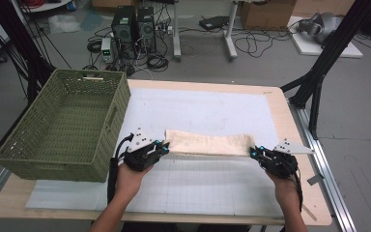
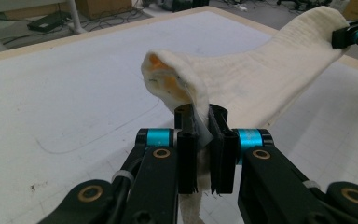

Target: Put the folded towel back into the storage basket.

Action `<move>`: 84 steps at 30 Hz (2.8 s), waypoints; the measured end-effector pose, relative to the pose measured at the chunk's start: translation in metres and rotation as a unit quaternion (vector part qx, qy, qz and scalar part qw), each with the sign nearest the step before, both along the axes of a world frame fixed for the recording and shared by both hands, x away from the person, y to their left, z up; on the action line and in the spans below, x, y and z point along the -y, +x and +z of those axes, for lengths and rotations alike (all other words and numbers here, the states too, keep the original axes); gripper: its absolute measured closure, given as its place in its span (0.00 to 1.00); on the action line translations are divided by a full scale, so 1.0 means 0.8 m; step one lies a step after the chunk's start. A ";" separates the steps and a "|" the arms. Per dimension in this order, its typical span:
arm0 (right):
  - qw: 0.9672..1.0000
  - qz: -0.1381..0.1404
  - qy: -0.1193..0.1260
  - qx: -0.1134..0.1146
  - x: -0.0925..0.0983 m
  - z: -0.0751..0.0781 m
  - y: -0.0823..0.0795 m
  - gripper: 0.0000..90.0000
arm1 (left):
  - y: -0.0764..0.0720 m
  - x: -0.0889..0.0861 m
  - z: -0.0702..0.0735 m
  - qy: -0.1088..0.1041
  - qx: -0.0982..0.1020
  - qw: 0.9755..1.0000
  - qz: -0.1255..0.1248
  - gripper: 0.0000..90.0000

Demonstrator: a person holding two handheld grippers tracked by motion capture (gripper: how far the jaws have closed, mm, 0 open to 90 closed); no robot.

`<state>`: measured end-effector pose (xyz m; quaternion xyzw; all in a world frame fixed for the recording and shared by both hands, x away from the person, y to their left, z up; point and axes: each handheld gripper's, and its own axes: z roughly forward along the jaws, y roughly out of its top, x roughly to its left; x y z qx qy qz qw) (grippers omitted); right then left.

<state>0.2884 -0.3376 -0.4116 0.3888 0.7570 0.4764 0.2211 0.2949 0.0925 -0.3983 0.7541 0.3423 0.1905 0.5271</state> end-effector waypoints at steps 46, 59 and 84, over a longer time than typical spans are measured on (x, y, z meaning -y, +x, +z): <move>0.998 0.043 -0.016 0.034 -0.087 0.073 0.069 0.92 | -0.051 -0.079 0.070 -0.040 0.071 0.996 0.028 0.92; 0.997 0.065 -0.018 0.041 -0.133 0.086 0.093 0.92 | -0.063 -0.114 0.074 -0.049 0.083 0.994 0.051 0.92; 0.992 0.108 -0.007 0.067 -0.201 0.120 0.122 0.92 | -0.090 -0.168 0.090 -0.064 0.113 0.987 0.093 0.92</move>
